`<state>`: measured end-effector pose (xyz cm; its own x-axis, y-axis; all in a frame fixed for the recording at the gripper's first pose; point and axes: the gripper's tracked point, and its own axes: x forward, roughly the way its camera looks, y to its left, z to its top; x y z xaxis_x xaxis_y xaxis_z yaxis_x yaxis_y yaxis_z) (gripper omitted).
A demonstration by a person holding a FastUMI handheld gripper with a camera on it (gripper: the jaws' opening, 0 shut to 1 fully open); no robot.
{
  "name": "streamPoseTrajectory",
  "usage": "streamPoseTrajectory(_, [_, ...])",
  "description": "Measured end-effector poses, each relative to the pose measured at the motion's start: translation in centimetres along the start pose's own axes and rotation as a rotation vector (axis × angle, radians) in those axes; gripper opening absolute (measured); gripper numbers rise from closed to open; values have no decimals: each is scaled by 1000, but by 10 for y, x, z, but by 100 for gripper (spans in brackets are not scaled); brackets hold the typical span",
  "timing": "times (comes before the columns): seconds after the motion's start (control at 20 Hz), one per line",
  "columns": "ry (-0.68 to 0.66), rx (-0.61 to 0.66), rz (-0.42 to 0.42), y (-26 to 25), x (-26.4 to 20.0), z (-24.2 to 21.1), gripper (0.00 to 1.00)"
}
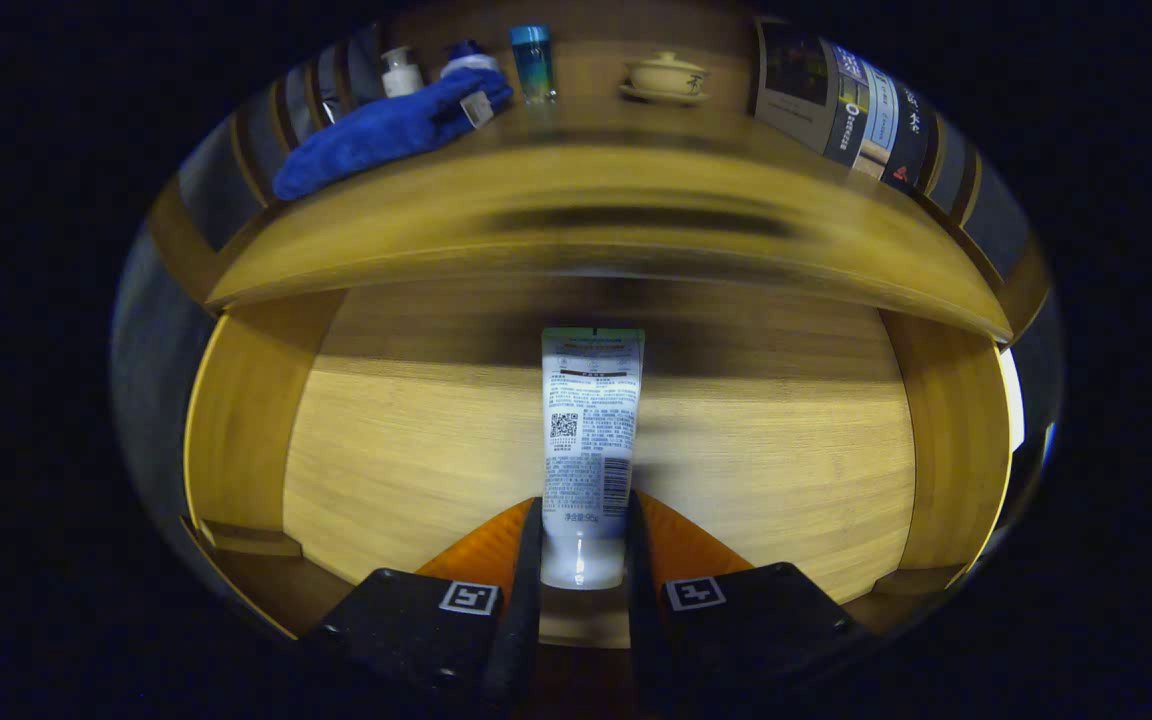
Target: Pull open the drawer, take out the items inside it, and place them on the countertop above the cabinet.
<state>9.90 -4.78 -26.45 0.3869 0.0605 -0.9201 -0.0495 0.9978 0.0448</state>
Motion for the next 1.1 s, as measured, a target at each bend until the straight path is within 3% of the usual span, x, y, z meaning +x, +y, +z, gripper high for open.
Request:
streamPoseTrajectory(0.35, [-151, -82, 92, 4, -72, 2, 46])
streamPoseTrajectory(0.6, [-360, -100, 104, 18, -112, 64, 46])
streamPoseTrajectory(0.85, [-447, 21, 49, -12, -92, 157, 47])
streamPoseTrajectory(1.1, [-415, 76, -40, -43, -44, 186, 47])
